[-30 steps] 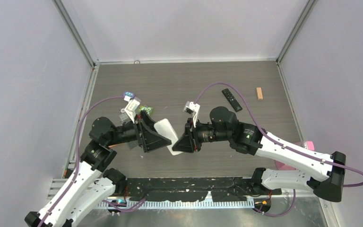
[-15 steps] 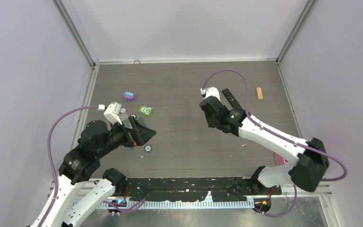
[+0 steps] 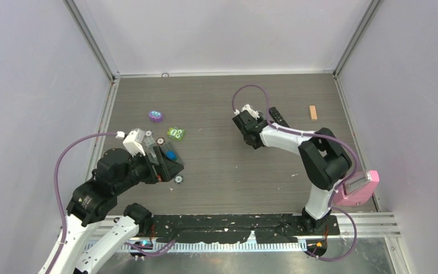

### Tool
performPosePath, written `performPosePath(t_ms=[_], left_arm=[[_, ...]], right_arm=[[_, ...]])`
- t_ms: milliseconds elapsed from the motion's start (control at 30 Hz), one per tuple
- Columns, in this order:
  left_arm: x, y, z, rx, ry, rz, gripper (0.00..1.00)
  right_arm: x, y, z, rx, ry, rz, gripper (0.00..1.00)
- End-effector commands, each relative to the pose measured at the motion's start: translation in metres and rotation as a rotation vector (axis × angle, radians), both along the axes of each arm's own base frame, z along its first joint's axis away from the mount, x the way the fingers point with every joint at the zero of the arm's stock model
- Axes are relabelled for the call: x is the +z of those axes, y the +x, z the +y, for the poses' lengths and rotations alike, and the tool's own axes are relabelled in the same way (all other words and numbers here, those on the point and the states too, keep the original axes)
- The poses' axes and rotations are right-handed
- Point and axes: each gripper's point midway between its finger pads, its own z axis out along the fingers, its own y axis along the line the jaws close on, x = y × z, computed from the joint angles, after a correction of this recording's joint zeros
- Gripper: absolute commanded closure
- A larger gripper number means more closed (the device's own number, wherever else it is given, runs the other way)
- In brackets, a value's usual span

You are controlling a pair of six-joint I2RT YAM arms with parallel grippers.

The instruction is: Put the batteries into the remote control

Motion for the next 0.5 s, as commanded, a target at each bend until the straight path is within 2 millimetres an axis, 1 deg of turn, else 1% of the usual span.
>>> performPosePath(t_ms=[0,33,100,133,200,267,300,333,367,400,467], left_arm=[[0.002,-0.004,0.003,-0.005,0.023,0.014,0.00],[0.002,-0.005,0.002,-0.014,0.024,0.019,0.00],[0.003,-0.009,0.001,-0.029,0.020,0.034,0.00],[0.003,-0.011,0.002,-0.023,0.020,0.048,0.00],[0.001,-0.013,0.006,0.003,0.026,0.075,0.00],[-0.001,-0.014,0.016,0.049,0.057,0.090,0.00],[-0.003,-0.015,0.022,0.071,0.077,0.098,0.00],[-0.005,-0.015,0.028,0.091,0.107,0.101,0.00],[-0.007,-0.016,0.034,0.103,0.140,0.106,0.00],[-0.007,-0.019,0.037,0.097,0.161,0.111,0.00],[-0.009,-0.022,0.040,0.071,0.204,0.113,0.00]], right_arm=[[0.017,0.037,0.004,0.025,-0.059,-0.082,0.94],[0.014,0.039,0.004,0.027,-0.057,-0.075,0.93],[0.000,0.041,0.002,0.028,-0.076,-0.040,0.92],[-0.001,0.043,0.001,0.027,-0.076,-0.035,0.92],[-0.007,0.045,0.001,0.029,-0.065,-0.020,0.90],[-0.012,0.046,0.003,0.034,-0.046,-0.003,0.88],[-0.017,0.045,0.002,0.037,-0.049,0.017,0.84],[-0.021,0.045,0.004,0.042,-0.033,0.029,0.78],[-0.025,0.043,0.004,0.045,-0.037,0.048,0.76],[-0.029,0.041,0.006,0.049,-0.024,0.060,0.70],[-0.037,0.037,0.008,0.055,-0.003,0.083,0.66]])
